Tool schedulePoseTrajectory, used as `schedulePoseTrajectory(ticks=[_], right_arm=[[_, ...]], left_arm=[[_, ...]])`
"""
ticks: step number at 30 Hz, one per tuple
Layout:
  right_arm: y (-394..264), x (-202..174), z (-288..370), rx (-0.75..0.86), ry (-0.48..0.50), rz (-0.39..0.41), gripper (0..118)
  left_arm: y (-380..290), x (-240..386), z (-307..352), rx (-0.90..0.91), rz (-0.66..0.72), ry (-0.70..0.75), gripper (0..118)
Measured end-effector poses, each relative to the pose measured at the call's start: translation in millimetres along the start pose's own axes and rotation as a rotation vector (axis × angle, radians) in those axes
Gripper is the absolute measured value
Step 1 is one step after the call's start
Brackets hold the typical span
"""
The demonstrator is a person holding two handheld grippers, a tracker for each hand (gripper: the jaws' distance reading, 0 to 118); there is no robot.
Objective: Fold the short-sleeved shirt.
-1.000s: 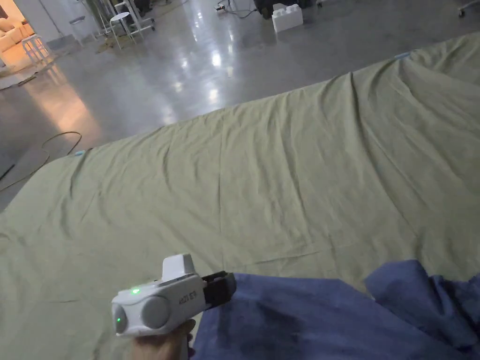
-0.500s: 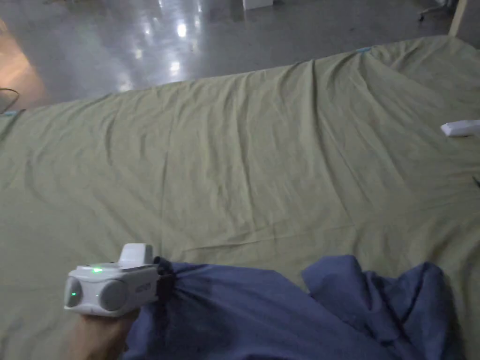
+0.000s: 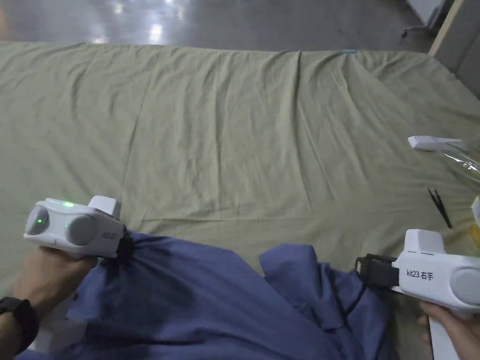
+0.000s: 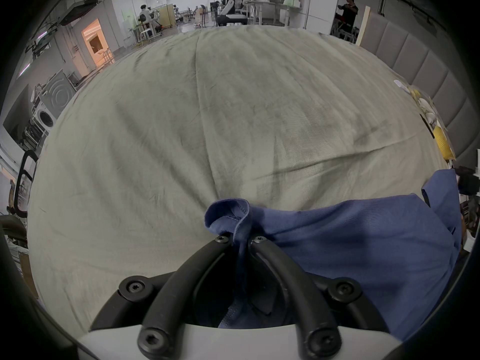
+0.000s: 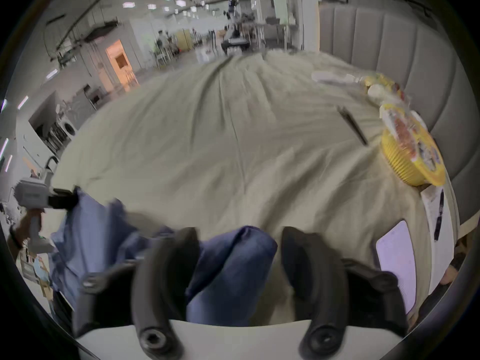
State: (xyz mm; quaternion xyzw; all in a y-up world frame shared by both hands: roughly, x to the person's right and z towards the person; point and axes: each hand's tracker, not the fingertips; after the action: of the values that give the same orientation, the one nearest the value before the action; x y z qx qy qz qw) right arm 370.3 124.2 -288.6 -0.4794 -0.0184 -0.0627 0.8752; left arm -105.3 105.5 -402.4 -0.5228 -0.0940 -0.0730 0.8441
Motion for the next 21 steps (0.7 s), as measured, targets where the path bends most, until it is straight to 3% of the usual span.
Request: schedulePoseTrajectory(ticks=[2,3,7,10,13,18,21], right_arm=[[-9,-6,-17,-0.098,-0.032,0.035,27],[-16,-9,-14,-0.047,-0.004,0.024,20],[-15,-11,-6,0.005,-0.012,-0.025,11],[-13,-10,11,0.053,-0.003,-0.006,11],[-10,-12,59,0.21,0.003,0.061,11],[1,-12,145,0.457,0.007,0.132,11],[11,-16,192,0.593,0.023,0.102,11]], left_arm=[[-1,2,1,0.0,-0.004,0.008,9],[-2,3,1,0.003,-0.009,0.011,8],[-4,-6,-1,0.023,-0.011,0.011,8],[-10,-15,23,0.122,0.022,-0.036,5],[-31,-29,89,0.357,0.007,-0.074,4],[-61,-59,229,0.628,0.094,-0.103,4],[-74,-68,308,0.716,0.064,-0.087,4]])
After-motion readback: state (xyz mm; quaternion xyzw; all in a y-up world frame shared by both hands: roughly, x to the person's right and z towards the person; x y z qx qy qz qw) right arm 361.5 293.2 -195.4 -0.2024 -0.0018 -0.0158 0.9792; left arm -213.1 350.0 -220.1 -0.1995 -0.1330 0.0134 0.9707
